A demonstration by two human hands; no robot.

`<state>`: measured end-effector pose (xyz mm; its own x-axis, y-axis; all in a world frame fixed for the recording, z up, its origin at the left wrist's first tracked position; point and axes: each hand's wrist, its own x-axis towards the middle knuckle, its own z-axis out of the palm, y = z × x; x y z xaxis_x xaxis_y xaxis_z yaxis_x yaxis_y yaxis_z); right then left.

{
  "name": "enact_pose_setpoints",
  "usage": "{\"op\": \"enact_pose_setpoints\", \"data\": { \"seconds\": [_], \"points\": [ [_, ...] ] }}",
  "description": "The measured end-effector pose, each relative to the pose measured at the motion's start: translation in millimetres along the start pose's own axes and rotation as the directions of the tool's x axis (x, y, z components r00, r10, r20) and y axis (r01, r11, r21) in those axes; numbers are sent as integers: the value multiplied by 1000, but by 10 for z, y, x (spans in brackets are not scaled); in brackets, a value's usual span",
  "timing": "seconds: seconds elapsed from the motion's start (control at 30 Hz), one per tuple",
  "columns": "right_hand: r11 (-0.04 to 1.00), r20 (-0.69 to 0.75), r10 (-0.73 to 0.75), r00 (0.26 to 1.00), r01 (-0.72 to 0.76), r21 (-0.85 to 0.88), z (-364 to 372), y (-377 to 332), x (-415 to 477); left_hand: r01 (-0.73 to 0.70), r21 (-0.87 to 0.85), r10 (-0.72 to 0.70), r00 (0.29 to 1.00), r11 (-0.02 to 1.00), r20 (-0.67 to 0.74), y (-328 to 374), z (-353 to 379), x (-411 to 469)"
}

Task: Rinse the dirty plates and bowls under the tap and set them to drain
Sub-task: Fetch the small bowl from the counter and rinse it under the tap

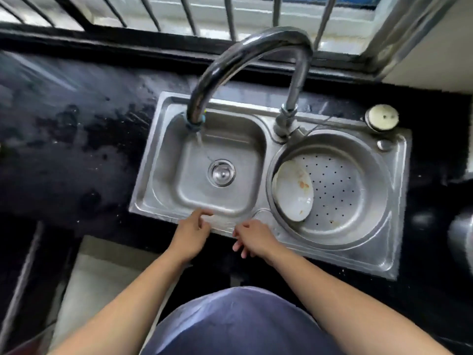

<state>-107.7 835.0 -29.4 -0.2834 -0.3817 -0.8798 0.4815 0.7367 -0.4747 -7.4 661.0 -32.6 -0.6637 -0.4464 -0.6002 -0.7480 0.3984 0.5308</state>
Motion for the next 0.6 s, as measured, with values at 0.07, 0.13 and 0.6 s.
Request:
{"op": "enact_pose_setpoints", "data": {
  "seconds": [0.07, 0.13, 0.6],
  "points": [
    [998, 106, -14, 994, 20, -54, 241, -181, 31, 143, -81, -150, 984, 986, -94, -410, -174, -283],
    [989, 187, -16, 982, 43, -141, 538, -357, 32, 270, -197, -301, 942, 942, -149, -852, -322, -596],
    [806, 171, -19, 985, 116, -581, 3397, -767, 356, 591, -723, -760, 634, 357, 144, -3884, -838, -1987]
  ]
}}
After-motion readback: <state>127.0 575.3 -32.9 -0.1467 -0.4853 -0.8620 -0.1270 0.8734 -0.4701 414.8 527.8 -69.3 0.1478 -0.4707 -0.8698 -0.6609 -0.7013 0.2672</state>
